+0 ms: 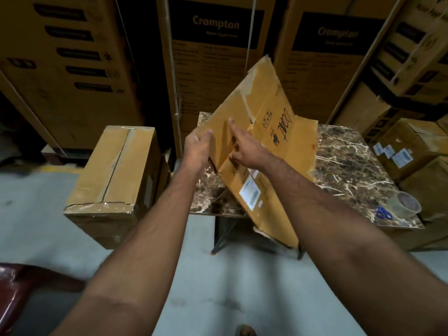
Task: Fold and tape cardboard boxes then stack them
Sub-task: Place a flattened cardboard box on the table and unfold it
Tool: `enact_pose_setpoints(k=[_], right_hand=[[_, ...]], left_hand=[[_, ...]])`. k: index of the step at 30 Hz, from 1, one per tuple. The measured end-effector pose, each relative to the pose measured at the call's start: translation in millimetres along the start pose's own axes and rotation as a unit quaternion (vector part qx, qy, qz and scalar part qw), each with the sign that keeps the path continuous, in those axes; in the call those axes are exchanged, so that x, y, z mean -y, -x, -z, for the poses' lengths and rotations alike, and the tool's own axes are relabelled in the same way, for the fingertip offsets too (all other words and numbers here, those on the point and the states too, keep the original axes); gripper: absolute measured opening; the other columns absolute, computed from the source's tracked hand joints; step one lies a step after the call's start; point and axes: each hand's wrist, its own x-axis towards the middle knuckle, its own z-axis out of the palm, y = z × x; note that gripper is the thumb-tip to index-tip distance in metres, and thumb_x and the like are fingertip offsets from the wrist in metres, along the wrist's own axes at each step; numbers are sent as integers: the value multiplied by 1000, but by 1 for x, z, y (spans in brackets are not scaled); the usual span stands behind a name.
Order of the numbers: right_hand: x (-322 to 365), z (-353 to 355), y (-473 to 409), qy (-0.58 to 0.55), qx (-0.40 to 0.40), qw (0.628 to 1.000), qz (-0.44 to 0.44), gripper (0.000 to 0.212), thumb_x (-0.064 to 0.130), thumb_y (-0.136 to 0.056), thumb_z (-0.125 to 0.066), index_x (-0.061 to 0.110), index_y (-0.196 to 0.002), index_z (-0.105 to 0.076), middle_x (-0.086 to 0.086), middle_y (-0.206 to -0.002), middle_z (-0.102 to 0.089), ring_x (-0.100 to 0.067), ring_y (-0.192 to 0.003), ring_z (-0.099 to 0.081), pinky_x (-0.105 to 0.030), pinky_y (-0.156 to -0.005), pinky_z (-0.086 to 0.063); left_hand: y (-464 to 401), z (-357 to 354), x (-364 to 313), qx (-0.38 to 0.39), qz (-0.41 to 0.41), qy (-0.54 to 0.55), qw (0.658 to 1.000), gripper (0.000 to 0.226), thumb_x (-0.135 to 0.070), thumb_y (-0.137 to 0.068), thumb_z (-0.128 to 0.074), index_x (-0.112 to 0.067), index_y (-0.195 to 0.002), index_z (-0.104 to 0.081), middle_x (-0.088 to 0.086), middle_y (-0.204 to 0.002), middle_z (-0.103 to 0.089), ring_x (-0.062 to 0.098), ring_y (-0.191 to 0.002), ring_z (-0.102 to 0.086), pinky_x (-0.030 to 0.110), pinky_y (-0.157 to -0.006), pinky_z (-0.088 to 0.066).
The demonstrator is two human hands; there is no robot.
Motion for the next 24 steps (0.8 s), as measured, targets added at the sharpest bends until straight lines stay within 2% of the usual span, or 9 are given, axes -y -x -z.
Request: enact_pose_setpoints(k=[2, 4, 6, 9, 12, 14, 16, 19, 24], right_hand=[[13, 12, -13, -4, -23, 1000, -3, 117, 20, -89, -76, 38, -157, 17, -12, -169, -4, -31, -153, -19, -51, -121, -25], [24, 28, -24, -18, -78, 997, 1, 123, 20, -86, -79, 38, -156, 20, -13, -169, 5, -33, -154, -11, -56, -120, -24], [29, 50, -31, -36, -143, 989, 13, 129, 20, -84, -82, 40, -153, 25, -15, -168, 5, -36, -153, -17, -59, -118, -29], [31, 87, -35, -78, -211, 973, 44, 138, 26, -80, -84, 44, -145, 36, -19, -166, -5, -38, -145, -35, -60, -108, -44], [28, 106, -25, -87, -263, 960, 38, 140, 42, -78, -85, 34, -149, 35, -21, -158, -20, -34, -135, -47, -54, -106, -47], [19, 113, -14, -100, -296, 950, -6, 133, 51, -77, -83, 38, -153, 26, -21, -149, -30, -33, -119, -56, -48, -96, -52], [5, 122, -9, -95, -324, 941, -30, 116, 46, -79, -81, 43, -155, 7, -17, -140, -42, -33, -111, -60, -45, -88, -54], [-16, 132, -5, -59, -327, 942, -38, 85, 35, -87, -75, 31, -151, -19, -13, -130, -59, -33, -111, -65, -35, -81, -52], [-35, 133, 10, -60, -274, 959, -44, 76, 24, -94, -69, 27, -155, -23, -14, -130, -65, -31, -116, -63, -39, -95, -51]], left_hand=[[-6, -7, -32, -17, -50, -2, 999, 13, -13, -102, -55, -13, -95, -66, -5, -78, -68, 5, -65, -65, 27, -66, -55], [-11, -12, -62, -21, -115, -31, 993, 12, -15, -101, -57, -9, -102, -67, -7, -77, -66, -1, -65, -64, 25, -67, -55], [-11, -22, -88, 2, -180, -61, 982, 19, -18, -101, -57, -9, -115, -66, -6, -86, -67, 0, -77, -66, 22, -72, -55], [-9, -39, -116, 40, -269, -83, 959, 12, -23, -100, -58, -24, -109, -65, -6, -100, -71, 7, -96, -68, 28, -84, -57], [-11, -52, -122, 76, -317, -113, 938, 19, -30, -96, -63, -22, -112, -69, -5, -105, -73, 6, -102, -68, 36, -90, -57], [-11, -62, -119, 114, -321, -130, 931, 25, -28, -96, -65, -15, -116, -71, -6, -105, -73, 2, -102, -67, 29, -90, -56], [-11, -71, -114, 135, -324, -132, 927, 30, -27, -96, -66, -9, -118, -71, -6, -105, -72, -1, -102, -66, 22, -86, -54], [-8, -80, -100, 149, -304, -140, 931, 37, -35, -93, -68, -8, -117, -72, -12, -101, -71, -6, -96, -66, 17, -80, -54], [0, -98, -78, 133, -251, -107, 953, 64, -65, -77, -59, -15, -115, -73, -16, -100, -72, -3, -97, -67, 22, -84, -55]])
